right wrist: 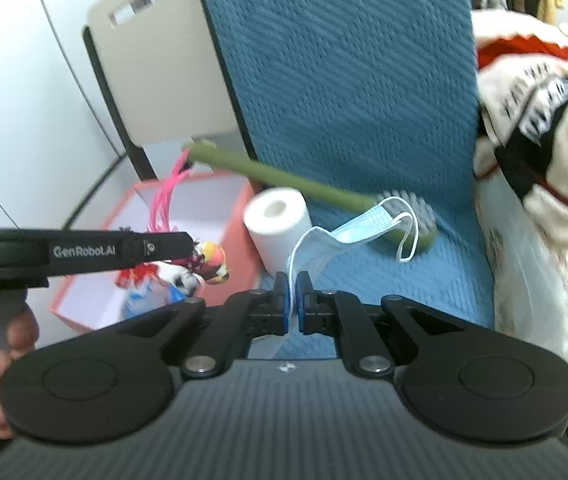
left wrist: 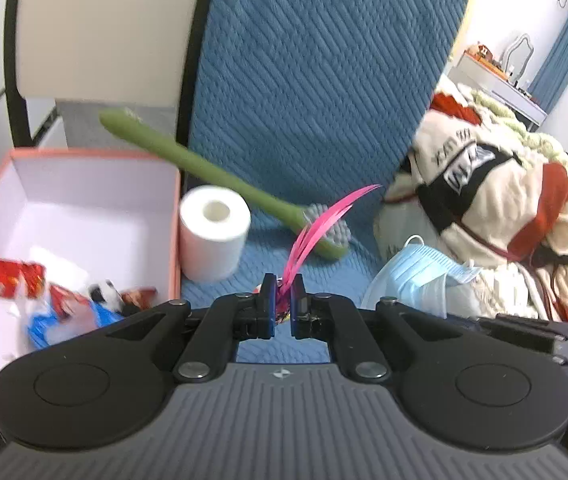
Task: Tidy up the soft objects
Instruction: 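Carry the pink feather and blue mask over the box with both grippers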
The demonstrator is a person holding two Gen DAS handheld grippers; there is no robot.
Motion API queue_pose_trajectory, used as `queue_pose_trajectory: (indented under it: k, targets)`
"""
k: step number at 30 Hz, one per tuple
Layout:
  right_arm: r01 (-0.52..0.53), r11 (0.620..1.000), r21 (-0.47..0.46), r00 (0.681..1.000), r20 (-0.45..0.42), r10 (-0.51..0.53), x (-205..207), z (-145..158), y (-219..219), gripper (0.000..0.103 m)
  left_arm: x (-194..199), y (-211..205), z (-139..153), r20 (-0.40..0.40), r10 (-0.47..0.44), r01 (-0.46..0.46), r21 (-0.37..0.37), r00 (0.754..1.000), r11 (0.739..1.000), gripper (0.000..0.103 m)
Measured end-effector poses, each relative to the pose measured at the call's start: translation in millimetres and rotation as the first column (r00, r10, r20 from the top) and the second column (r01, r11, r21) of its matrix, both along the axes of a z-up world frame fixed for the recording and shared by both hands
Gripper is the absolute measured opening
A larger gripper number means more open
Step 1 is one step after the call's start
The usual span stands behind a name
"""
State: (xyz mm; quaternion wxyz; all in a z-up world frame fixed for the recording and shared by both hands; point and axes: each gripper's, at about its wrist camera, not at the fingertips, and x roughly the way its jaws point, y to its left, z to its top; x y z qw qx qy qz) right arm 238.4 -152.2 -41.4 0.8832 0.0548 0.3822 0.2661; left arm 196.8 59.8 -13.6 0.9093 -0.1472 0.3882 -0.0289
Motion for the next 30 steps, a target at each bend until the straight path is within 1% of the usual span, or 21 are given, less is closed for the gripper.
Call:
queue_pose_trajectory:
  k: [5,8,11,14,17,19,20,23,26,30]
  targets:
    - [-0.039,0.999,0.020,0.997,0.066,0.037,6,34,21,0.008,0,34,33,0.051,0.043,-0.043,-0.002,0.998,0.999,0.008]
    - [-0.071,0.997,0.031,0.992,0.103,0.067,9,51,38,0.008,-4,54,50,0.078,0.070,-0.071,0.011,0.995,0.997,0.008]
    - [-0.112,0.993,0.036,0.986,0.126,0.107,12,63,58,0.008,-9,78,61,0.098,0.105,-0.106,0.007,0.990,0.994,0.008]
    - [-0.160,0.987,0.032,0.978,0.141,0.154,12,70,83,0.008,-18,103,64,0.110,0.142,-0.143,0.006,0.984,0.990,0.008]
    - [-0.209,0.977,0.028,0.968,0.149,0.203,13,70,110,0.008,-28,125,60,0.099,0.179,-0.180,0.005,0.979,0.984,0.008]
    - [-0.233,0.972,0.022,0.963,0.143,0.227,16,68,129,0.008,-32,142,52,0.081,0.204,-0.205,0.010,0.976,0.979,0.008]
    - [-0.242,0.970,0.017,0.961,0.140,0.237,17,65,138,0.008,-34,151,47,0.071,0.219,-0.220,0.000,0.973,0.976,0.008]
    - [-0.255,0.967,-0.017,0.960,0.116,0.255,21,51,165,0.008,-38,177,30,0.047,0.243,-0.242,-0.032,0.969,0.970,0.008]
    - [-0.253,0.967,-0.041,0.964,0.075,0.255,30,33,189,0.008,-38,198,11,0.018,0.255,-0.254,-0.034,0.967,0.967,0.008]
    - [-0.268,0.960,-0.076,0.962,0.030,0.271,37,10,219,0.008,-35,226,-18,-0.029,0.260,-0.262,-0.054,0.965,0.964,0.008]
